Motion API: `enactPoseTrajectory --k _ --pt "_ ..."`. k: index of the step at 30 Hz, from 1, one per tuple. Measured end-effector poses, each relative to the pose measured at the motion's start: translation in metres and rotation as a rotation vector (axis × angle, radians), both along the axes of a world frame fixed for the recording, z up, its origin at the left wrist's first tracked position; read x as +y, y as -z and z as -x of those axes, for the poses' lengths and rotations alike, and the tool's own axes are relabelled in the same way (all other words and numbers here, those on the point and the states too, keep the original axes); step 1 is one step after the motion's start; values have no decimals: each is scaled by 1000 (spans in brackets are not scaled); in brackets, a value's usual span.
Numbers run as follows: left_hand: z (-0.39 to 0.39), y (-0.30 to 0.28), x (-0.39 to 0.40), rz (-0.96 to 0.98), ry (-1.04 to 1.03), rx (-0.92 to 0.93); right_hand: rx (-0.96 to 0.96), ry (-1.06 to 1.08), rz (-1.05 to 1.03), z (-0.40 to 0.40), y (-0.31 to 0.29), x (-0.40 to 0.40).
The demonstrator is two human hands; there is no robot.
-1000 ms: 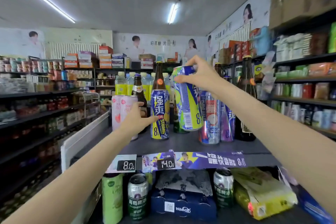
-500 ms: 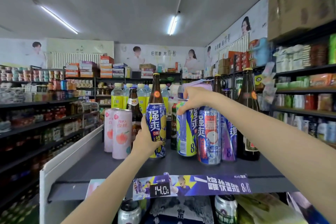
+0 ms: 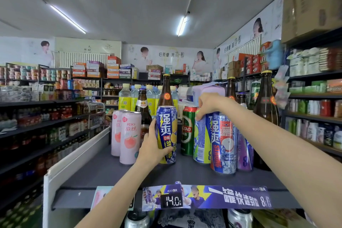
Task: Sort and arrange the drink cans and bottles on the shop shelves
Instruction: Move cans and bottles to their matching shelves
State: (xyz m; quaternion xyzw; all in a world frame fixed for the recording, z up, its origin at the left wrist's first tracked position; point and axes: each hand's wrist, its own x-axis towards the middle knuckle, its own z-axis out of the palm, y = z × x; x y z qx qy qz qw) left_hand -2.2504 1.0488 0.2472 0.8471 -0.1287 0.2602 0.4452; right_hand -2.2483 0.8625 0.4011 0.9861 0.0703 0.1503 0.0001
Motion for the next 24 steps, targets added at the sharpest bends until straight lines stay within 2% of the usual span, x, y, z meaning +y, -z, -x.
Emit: enactPoseTrajectory --k 3,6,9,13,16,24 --pt "-1 1 1 9 10 -5 -103 -93 -61 -4 -1 12" --pt "-1 2 1 2 -7 -13 22 -184 -72 -10 -4 19" --pt "-1 1 3 -44 -52 -19 145 -127 24 -21 -9 22" --pt "3 2 4 -71 -92 -44 153 -52 138 -35 -6 29" --pt "3 3 3 -87 -120 -41 73 -147 29 -38 -2 30" --pt "9 1 4 -153 -106 -21 46 -376 -146 -26 3 24"
